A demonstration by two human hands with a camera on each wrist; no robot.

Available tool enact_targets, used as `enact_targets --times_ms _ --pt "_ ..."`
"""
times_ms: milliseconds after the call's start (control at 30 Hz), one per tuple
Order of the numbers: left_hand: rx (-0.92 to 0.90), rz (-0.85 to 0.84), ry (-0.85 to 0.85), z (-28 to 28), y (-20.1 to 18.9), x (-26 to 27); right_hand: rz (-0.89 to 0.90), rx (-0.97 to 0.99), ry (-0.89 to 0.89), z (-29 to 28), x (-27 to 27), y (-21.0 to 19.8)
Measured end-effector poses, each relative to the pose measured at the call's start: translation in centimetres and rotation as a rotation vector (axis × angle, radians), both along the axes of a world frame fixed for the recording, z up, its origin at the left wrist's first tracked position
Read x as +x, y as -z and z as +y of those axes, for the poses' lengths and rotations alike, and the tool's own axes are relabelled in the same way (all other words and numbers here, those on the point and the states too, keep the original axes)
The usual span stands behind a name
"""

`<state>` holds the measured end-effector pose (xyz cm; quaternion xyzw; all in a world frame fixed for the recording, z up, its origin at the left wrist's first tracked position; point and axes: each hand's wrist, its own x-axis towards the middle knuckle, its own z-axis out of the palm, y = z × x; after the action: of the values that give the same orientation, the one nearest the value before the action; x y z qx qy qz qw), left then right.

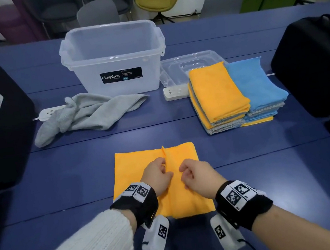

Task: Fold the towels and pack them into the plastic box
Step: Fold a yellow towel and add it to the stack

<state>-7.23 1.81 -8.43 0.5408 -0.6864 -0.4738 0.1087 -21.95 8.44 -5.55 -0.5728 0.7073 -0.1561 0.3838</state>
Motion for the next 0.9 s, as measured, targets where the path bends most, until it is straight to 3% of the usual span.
enact_targets --times_ms 167,333,433,500,633,767,900 --pt "0.012 0.040 -0.020 0.1 -0.2 -0.9 0.220 -0.164 -0.125 -0.3 -2.8 -0.1" --pt "-0.028 -0.061 -0.055 -0.3 0.0 -0.4 0.419 -0.024 -0.374 -0.5 -3.7 0.2" --pt "-0.034 -0.033 -0.066 -0.2 -0.4 0.3 0.507 0.044 -0.466 -0.4 -4.0 0.8" --pt "-0.050 -0.008 0.016 0.1 -0.7 0.4 0.540 0.064 -0.495 -0.5 -4.2 1.4" --pt "-0.206 -0.152 0.169 0.4 -0.6 0.5 0.592 0.095 -0.522 -0.8 -4.4 2.0" --pt "-0.135 -0.218 0.244 0.4 -0.5 1.0 0.630 0.141 -0.534 -1.3 -4.5 2.0" --pt "-0.166 -0.441 0.360 0.9 -0.8 1.9 0.644 0.171 -0.523 -1.6 -4.5 2.0"
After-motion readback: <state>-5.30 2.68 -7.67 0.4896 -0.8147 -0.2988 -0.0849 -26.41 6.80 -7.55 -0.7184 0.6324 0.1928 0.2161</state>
